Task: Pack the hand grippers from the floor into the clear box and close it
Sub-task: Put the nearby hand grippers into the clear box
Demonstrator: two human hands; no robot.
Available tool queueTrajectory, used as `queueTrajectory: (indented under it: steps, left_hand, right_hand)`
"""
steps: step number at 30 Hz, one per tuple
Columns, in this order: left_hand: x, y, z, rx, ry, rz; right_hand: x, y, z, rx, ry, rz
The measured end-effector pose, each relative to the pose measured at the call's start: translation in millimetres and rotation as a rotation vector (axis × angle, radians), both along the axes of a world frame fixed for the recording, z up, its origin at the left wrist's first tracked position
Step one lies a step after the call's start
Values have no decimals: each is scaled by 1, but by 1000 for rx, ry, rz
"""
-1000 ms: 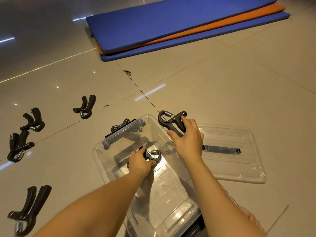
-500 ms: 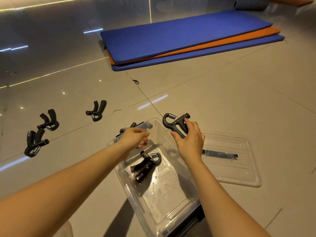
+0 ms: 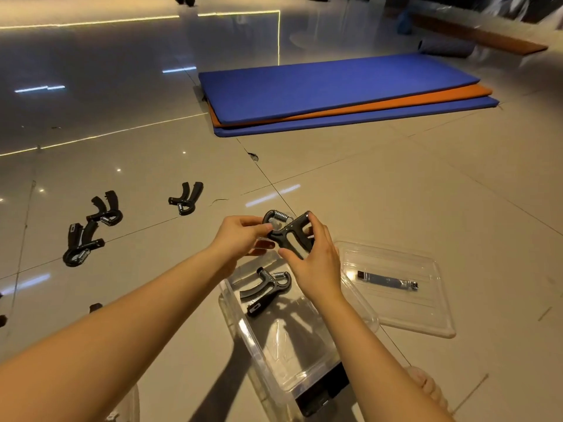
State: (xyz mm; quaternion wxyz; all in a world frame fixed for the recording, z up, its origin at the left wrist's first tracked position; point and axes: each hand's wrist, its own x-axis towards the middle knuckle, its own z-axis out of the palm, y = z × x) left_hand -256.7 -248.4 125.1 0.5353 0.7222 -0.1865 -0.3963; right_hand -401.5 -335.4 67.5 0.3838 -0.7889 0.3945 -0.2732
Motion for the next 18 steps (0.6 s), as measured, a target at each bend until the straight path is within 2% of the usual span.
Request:
queueTrajectory:
  steps: [2,7,10,12,15,18]
  left_hand:
    - [3,4,-5,32,-16,-34]
    - [10,9,-22,104,-9,-190]
    - [16,6,-29,126,-57,-271]
    - [22,3,-33,145,-79,-296]
    - [20,-2,-45,123,-84,-241]
    - [0,-4,-62,90,-157,-131]
  right_hand:
    - [-8,-2,-1,135,5,47]
    - [-20,-16,-4,347,-11,5]
    - [-22,-15,-6,427,65,66]
    - [-23,-14,-7,529,48,117]
    - [-23,-13,-9,673,-48,111]
    - [-22,-11,-10,690,-123,-73]
